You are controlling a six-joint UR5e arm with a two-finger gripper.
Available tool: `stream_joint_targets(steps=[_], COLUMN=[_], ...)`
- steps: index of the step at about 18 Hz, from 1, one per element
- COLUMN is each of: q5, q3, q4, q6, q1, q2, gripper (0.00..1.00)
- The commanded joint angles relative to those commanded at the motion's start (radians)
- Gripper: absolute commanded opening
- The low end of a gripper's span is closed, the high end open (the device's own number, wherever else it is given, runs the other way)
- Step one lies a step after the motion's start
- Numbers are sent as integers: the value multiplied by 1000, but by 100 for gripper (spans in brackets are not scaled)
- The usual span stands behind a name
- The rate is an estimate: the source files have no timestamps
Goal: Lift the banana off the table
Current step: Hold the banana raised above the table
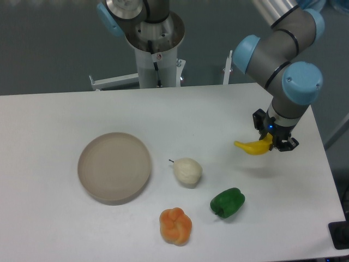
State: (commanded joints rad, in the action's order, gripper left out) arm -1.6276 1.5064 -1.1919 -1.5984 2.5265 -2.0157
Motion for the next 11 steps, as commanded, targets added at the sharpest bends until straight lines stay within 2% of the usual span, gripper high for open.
stream_joint_targets(steps=[7,11], q5=[0,0], q3=[0,-8], q4=[0,0], q6=[0,0], q1=[0,0], q2=[0,-2], gripper=[18,12])
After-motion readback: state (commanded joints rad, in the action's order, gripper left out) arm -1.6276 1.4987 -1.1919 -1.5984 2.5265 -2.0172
